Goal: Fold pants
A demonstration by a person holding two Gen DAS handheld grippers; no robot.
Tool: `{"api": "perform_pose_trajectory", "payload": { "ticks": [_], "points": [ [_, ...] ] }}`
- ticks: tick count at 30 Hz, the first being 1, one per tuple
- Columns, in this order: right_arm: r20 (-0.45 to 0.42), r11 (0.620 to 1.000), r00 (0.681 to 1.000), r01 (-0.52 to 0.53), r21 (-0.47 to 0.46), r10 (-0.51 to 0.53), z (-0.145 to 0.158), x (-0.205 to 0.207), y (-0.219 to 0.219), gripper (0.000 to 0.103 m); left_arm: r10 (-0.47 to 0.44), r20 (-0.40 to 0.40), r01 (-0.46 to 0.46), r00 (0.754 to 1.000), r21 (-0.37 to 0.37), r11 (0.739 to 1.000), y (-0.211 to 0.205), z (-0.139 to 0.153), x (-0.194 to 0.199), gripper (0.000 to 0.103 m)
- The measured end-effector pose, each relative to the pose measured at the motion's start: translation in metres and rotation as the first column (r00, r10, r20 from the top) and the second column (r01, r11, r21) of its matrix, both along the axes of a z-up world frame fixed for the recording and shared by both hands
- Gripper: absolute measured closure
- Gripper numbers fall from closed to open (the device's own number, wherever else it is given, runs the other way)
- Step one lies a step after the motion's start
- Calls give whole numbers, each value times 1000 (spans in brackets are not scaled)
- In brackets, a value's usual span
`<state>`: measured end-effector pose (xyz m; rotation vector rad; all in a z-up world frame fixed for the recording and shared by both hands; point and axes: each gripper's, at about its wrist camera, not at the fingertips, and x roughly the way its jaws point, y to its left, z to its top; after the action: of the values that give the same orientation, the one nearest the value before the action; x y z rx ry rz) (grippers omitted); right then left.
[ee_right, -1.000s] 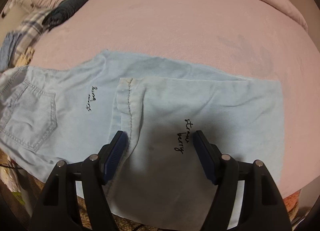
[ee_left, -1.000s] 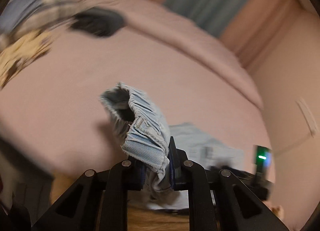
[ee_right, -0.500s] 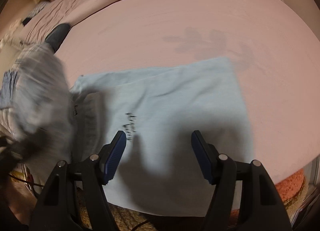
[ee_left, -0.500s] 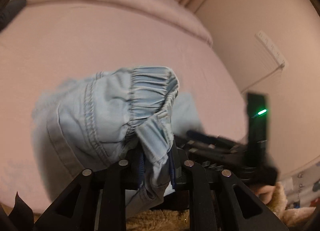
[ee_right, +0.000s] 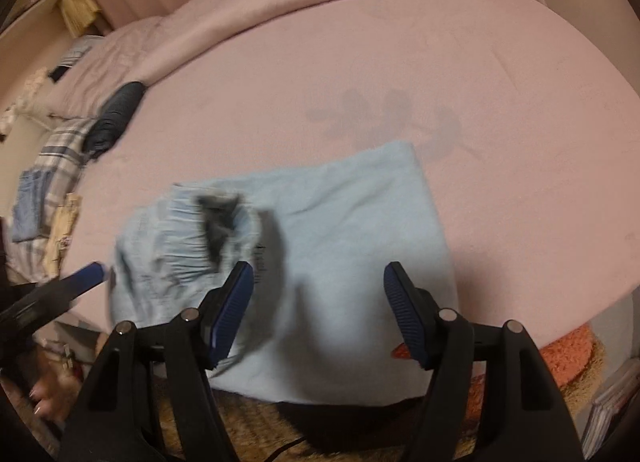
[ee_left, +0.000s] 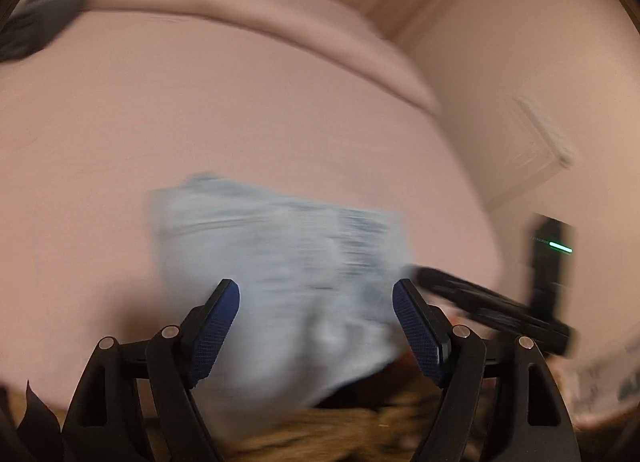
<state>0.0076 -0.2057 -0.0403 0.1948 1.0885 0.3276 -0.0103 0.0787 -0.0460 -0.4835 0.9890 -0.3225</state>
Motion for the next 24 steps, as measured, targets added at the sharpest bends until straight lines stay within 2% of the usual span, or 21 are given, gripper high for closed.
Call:
{"api": "perform_pose_trajectory", "payload": {
  "ticks": [3,5,7,10,12,16,18,22,24],
  "points": [
    [5,993,995,-98,63,98,7,-10,19,44,136,-84,-128,987,91,988,26,-19,-1,25],
    [-1,973,980,-195,120,197,4,-18,36,48,179,-103,-168,978,108,980,36,-25,-6,25],
    [-12,963,968,-246,107,249,-7,-21,54,48,188,-123,-176,974,103,979,45,-33,-10,25],
    [-33,974,974,-224,35,225,-24,-12,65,46,198,-135,-180,971,132,975,45,-35,-11,25],
    [-39,980,979,-199,2,199,-22,-9,63,47,206,-135,-184,969,160,970,41,-37,-14,25],
    [19,978,981,-192,81,191,3,-12,46,47,187,-145,-160,972,180,970,34,-40,-9,25],
    [17,968,976,-216,126,216,4,-13,46,46,201,-160,-166,966,210,964,32,-44,-4,25],
    [-68,948,956,-270,168,284,-17,-18,60,47,207,-164,-170,964,214,962,32,-48,2,25],
    [-141,963,954,-253,93,264,-39,-13,65,50,206,-167,-170,964,208,963,33,-51,2,25]
  ]
}}
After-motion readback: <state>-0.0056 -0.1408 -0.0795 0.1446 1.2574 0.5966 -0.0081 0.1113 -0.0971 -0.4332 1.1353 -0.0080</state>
